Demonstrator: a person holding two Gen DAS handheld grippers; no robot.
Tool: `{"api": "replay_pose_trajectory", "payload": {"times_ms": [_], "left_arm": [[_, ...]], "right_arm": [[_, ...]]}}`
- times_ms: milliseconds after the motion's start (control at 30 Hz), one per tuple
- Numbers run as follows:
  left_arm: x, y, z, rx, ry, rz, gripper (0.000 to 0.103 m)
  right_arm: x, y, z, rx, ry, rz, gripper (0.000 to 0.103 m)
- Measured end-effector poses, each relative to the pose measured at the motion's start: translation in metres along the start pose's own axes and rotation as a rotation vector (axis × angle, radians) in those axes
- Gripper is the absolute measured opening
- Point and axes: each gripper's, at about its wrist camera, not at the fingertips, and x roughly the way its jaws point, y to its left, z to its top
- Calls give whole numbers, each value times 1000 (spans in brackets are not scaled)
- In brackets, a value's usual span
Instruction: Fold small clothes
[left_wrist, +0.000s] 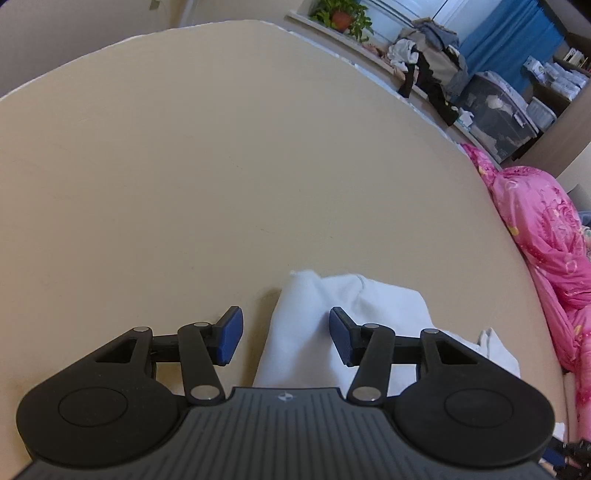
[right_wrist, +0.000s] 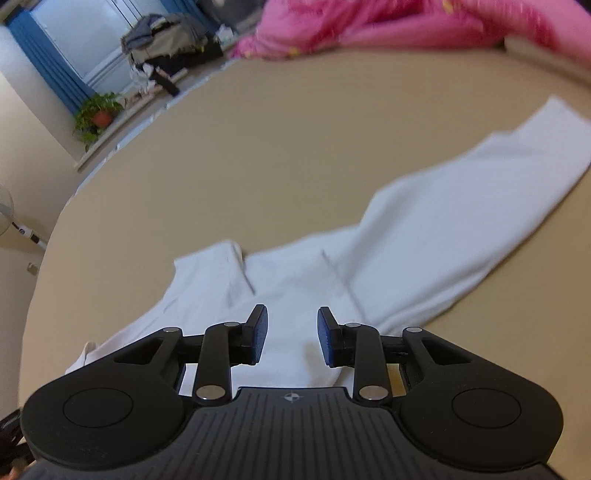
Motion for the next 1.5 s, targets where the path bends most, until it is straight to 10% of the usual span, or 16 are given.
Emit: {"api": "replay_pose_trajectory", "payload": {"times_ms": [33, 67, 200, 433, 533, 700, 800, 1000, 1100, 1200, 1500], "left_arm": [[4, 1, 2, -1, 7, -11, 43], [8, 3, 3, 0, 29, -48, 4], [-10, 4, 10, 146, -70, -57, 4], [-37, 32, 15, 161, -119, 138, 13], [-64, 31, -2, 167, -167, 32, 14], [-72, 28, -54, 279, -22, -137, 14], [-58, 40, -83, 391, 59, 13, 3], [-95, 24, -100, 366, -94, 53, 8], [-72, 31, -112, 384, 29, 145, 7], [-92, 20, -123, 379, -23, 166, 9], [-129, -48, -269, 530, -124, -38, 21]], "right_arm": [[1, -1, 0, 0, 11, 3, 31], [4, 0, 0, -6, 21, 7, 31], [4, 5, -4, -34, 39, 36, 31], [-1, 2, -6, -51, 43, 33, 31], [0, 1, -4, -52, 36, 33, 31], [1, 0, -5, -49, 46, 55, 31], [3, -1, -7, -40, 61, 47, 31], [0, 1, -7, -59, 24, 43, 31], [7, 6, -13, -91, 57, 68, 32], [21, 5, -19, -126, 142, 8, 32], [-12, -11, 0, -82, 24, 22, 33]]}}
